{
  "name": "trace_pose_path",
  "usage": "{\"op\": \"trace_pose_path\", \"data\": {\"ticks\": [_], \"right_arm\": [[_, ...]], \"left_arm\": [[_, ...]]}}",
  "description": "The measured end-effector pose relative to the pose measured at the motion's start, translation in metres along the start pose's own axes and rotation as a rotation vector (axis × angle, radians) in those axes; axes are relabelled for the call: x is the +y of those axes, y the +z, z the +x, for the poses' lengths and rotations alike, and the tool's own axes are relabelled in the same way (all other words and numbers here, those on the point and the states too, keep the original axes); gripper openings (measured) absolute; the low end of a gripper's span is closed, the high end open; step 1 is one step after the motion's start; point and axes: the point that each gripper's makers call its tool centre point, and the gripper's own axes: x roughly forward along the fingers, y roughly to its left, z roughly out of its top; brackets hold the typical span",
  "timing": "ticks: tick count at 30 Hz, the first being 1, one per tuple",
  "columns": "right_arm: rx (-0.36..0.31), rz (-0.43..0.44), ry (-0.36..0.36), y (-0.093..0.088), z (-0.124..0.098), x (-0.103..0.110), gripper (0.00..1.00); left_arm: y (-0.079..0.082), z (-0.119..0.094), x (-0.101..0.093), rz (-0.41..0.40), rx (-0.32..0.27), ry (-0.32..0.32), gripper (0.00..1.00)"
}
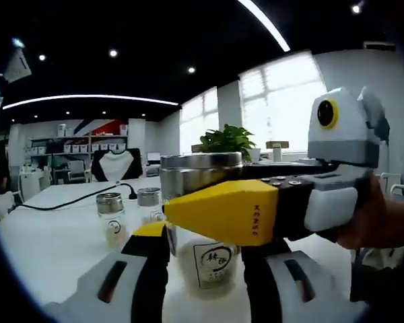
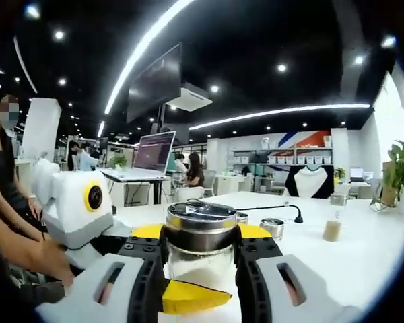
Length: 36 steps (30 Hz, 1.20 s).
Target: Rotate the seasoning bottle until the label or dispensing opening points toward the visible target arrow and the bottle remains upright within the marked orientation range
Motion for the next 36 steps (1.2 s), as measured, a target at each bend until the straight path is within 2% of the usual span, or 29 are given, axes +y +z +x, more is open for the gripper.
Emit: {"op": "trace_pose_path", "data": {"ticks": [1,4,8,16,23,26,30,33,36], "right_arm": [[-0.003,-0.005,0.021,0.001,-0.001,0.002,0.37],[-0.004,-0.028,0.061,0.005,-0.002,0.005,0.37],[-0.016,-0.009,0.121,0.009,-0.007,0.007,0.37],[-0.03,0.002,0.152,0.014,-0.011,0.007,0.37],[-0.05,0.049,0.235,0.02,-0.016,0.01,0.37],[-0.049,0.059,0.255,0.02,-0.018,0.011,0.37],[-0.045,0.04,0.245,0.019,-0.018,0.014,0.37],[-0.046,0.039,0.183,0.02,-0.015,0.01,0.37],[-0.064,0.079,0.085,0.021,-0.012,0.0,0.37]], "left_arm": [[0.002,0.0,-0.001,0.002,-0.003,-0.032,0.44],[0.004,-0.001,-0.003,0.031,-0.007,-0.074,0.45],[0.008,-0.006,-0.011,0.026,-0.011,-0.154,0.44],[0.001,-0.009,-0.015,-0.016,0.007,-0.205,0.43],[0.002,-0.011,-0.023,0.005,0.002,-0.257,0.42],[0.003,-0.012,-0.026,0.004,-0.009,-0.251,0.42],[0.003,-0.011,-0.022,0.051,-0.002,-0.178,0.42],[0.003,-0.008,-0.015,0.068,0.002,-0.111,0.41],[0.005,-0.005,-0.007,0.041,-0.01,-0.051,0.41]]}}
